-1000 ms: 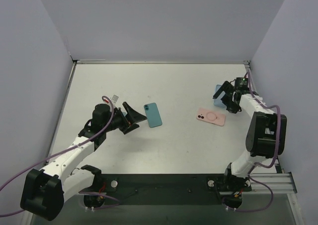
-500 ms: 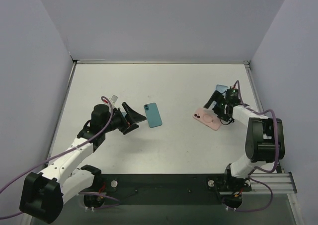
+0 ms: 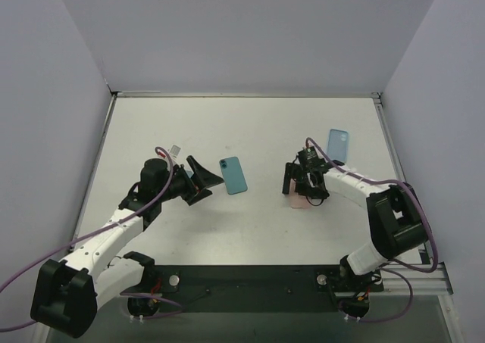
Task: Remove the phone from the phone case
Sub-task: Pick up the phone at the center of the board.
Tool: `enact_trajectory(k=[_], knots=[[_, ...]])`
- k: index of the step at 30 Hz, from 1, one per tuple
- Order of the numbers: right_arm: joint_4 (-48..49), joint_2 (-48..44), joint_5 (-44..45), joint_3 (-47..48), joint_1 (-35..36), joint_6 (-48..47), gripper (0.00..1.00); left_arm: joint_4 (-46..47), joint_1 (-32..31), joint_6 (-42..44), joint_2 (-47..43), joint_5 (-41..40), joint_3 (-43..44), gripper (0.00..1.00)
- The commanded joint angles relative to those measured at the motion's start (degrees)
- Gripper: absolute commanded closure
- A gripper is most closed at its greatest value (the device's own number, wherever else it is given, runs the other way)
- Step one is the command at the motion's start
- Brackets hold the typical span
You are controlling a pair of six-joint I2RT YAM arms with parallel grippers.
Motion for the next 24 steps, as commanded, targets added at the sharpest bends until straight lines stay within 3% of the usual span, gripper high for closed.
enact_trajectory(k=[1, 6, 11, 12, 14, 17, 19, 24], knots=[[-11.6, 4.6, 4.8, 3.2, 5.4, -1.7, 0.00, 1.3, -0.1, 0.4, -1.7, 1.1, 1.6, 0.03], [-13.7, 8.8, 6.7, 6.0, 7.6, -1.3, 0.07, 0.4, -0.1, 0.4, -2.1, 0.5, 1.8, 0.03], [-11.3, 6.8, 3.6, 4.7, 7.6, -0.3, 0.34, -4.1, -0.2, 1.5, -2.5, -1.4, 3.0, 0.03], [-10.9, 6.2, 1.9, 4.4, 7.6, 0.0, 0.39, -4.5, -0.2, 1.6, -2.5, -1.7, 3.2, 0.03], [-8.4, 3.4, -0.8, 2.5, 7.6, 0.9, 0.58, -4.3, -0.2, 2.0, -1.8, -0.7, 3.3, 0.03], [-3.0, -1.5, -9.1, -0.9, 7.7, 1.6, 0.74, -4.1, -0.9, 2.9, 0.7, 0.6, 4.7, 0.03], [-0.1, -3.4, -16.9, -2.4, 8.4, 2.2, 0.80, -4.2, -1.5, 3.6, 3.6, 0.8, 5.6, 0.03], [5.9, -8.0, -24.9, -6.3, 11.6, 3.5, 0.90, -1.7, -4.5, 5.2, 15.0, 3.2, 7.9, 0.03]])
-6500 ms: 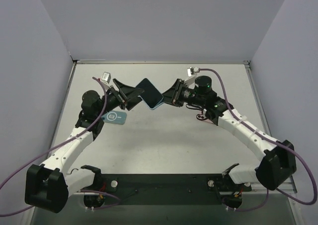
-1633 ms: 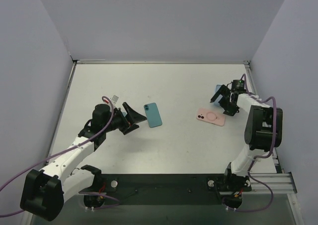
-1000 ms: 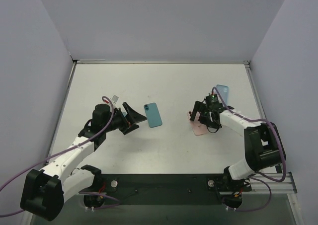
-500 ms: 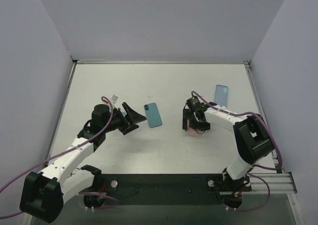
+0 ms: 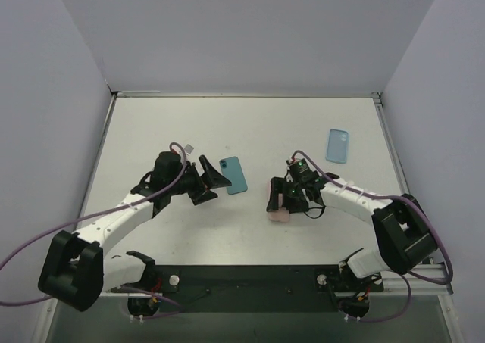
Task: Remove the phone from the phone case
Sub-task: Pick up the phone at the center of the board.
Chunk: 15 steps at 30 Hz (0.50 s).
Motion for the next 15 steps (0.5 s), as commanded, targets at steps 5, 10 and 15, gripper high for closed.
enact_trajectory(k=[5, 10, 15], knots=[[10.7, -5.3, -20.8, -4.6, 4.0, 3.4, 0.96, 6.7, -6.4, 1.5, 14.1, 2.2, 3.5, 0.03], [12.4, -5.5, -24.4, -5.1, 5.9, 3.5, 0.98, 10.6, -9.0, -1.3, 19.4, 2.3, 3.9, 0.03], [13.2, -4.8, -24.0, -4.4, 7.6, 3.8, 0.98, 15.2, -10.7, -4.5, 25.5, 1.8, 4.7, 0.03]])
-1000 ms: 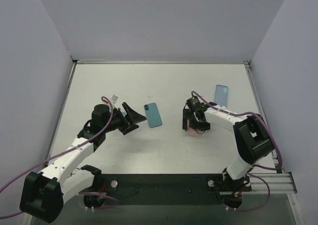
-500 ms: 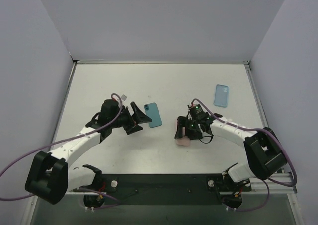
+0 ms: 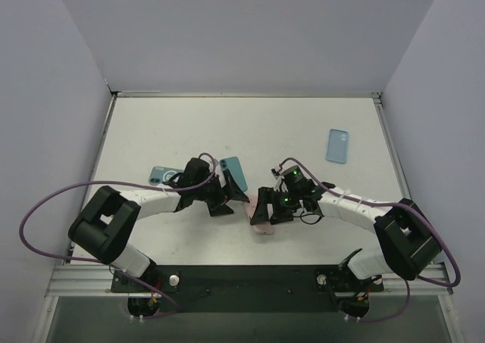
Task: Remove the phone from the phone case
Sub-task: Pick up the phone at the center of the board.
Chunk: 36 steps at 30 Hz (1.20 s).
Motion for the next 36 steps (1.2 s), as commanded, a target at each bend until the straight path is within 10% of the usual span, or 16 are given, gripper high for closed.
enact_trajectory(k=[1, 8, 20, 21, 24, 36], knots=[[3.0, -1.2, -3.7, 1.2, 1.5, 1.0, 0.99, 7.3, -1.6, -3.3, 5.0, 0.0, 3.1, 0.02], [4.4, 0.3, -3.2, 2.2, 3.5, 2.4, 1.00, 9.0, -4.6, -6.8, 10.5, -2.5, 5.8, 0.22], [-0.3, -1.1, 5.6, 2.5, 5.4, 2.0, 0.89, 11.0, -5.6, -10.0, 8.6, -3.4, 4.9, 1.00], [-1.4, -1.7, 9.1, 3.1, 5.6, 1.7, 0.61, 10.6, -5.6, -10.0, 8.2, -3.8, 5.1, 1.00], [-8.1, -4.0, 16.8, 6.5, 8.0, 0.3, 0.38, 6.6, -5.6, -10.0, 6.8, -5.7, 6.0, 1.00], [-23.7, -6.4, 56.4, 19.7, 27.2, -5.6, 0.21, -27.8, -5.7, -7.7, 5.0, -17.5, 20.7, 1.00]])
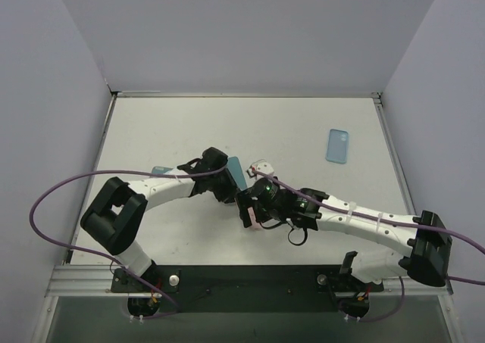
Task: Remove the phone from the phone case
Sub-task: Pick up the phone at the center of the board.
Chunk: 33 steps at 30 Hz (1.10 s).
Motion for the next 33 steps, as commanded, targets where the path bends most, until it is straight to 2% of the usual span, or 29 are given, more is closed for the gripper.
enact_trajectory(k=[1, 9, 18, 28, 30, 31, 33], knots=[[-7.1, 1.5, 17.2, 3.8, 5.2, -3.7, 0.21, -13.8, -0.3, -0.2, -1.8, -3.7, 6.6, 1.00], [-7.3, 10.7, 26.3, 8.1, 11.5, -5.5, 0.29, -22.6, -0.8, -1.3, -1.2, -5.3, 12.1, 1.00], [-5.0, 18.3, 26.9, 10.3, 13.7, -5.8, 0.45, -28.5, -1.0, -1.5, 0.2, -6.0, 14.8, 1.00], [-7.3, 22.3, 29.7, 11.8, 14.8, -4.1, 0.79, -29.6, -1.0, -1.3, -0.3, -6.4, 15.4, 1.00], [-8.4, 23.2, 30.8, 12.3, 15.2, -3.8, 0.88, -28.9, -1.1, -1.2, -0.4, -6.3, 15.3, 1.00], [-8.6, 23.4, 30.9, 12.7, 15.2, -3.6, 1.00, -28.3, -1.1, -0.8, -0.5, -6.0, 15.0, 1.00], [-9.1, 23.2, 31.5, 12.8, 15.2, -3.3, 1.00, -26.4, -1.1, -0.4, -0.6, -4.6, 14.2, 1.00]])
